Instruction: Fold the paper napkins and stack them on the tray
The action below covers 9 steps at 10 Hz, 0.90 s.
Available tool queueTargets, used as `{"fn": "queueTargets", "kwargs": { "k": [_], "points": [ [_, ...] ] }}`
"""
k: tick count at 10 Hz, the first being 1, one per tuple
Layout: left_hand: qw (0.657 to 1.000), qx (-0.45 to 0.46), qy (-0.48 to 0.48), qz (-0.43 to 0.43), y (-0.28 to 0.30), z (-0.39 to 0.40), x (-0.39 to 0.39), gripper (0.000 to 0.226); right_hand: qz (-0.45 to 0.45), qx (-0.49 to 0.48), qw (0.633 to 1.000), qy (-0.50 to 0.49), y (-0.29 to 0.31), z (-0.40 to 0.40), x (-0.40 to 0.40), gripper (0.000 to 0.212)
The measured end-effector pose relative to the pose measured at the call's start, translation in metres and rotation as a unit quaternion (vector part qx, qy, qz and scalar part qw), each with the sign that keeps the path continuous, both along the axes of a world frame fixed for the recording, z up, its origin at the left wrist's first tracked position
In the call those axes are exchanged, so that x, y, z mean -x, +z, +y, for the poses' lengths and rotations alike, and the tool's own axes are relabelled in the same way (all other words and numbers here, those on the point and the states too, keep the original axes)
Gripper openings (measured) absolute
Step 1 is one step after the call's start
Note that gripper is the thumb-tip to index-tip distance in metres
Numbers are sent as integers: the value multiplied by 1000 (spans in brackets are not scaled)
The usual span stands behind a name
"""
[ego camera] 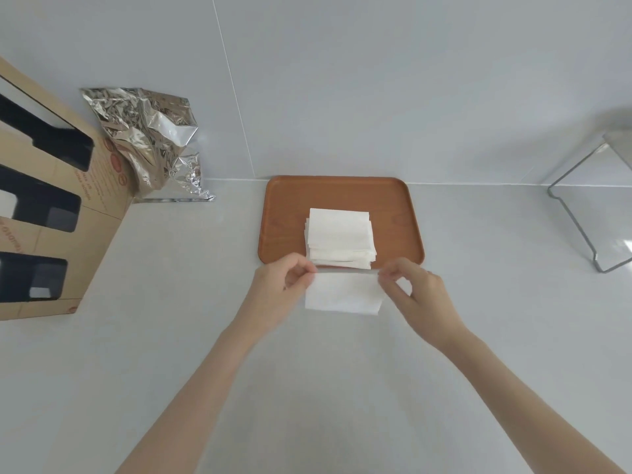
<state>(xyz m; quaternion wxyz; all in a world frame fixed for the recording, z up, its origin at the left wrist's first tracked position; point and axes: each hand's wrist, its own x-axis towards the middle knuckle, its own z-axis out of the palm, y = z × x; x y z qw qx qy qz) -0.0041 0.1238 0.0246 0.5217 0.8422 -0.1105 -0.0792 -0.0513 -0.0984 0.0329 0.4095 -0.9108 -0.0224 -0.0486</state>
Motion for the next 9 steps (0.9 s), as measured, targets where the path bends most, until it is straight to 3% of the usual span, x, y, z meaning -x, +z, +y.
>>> {"fn": "queueTargets", "kwargs": {
  "k": [2, 4, 6, 9],
  "points": [
    [999, 44, 0, -8, 26, -9, -70, 23, 23, -103, 993, -44, 24, -6, -68, 13],
    [998, -63, 11, -11, -3, -30, -131, 8, 94, -64, 991, -73, -12, -14, -136, 15],
    [989, -132, 24, -57, -32, -39, -140, 8, 91, 11, 990, -108, -45, -15, -147, 9],
    [989, -98, 81, -78, -21, -40, -130, 11, 26, 17, 991, -128, -35, -9, -137, 7]
  ]
}}
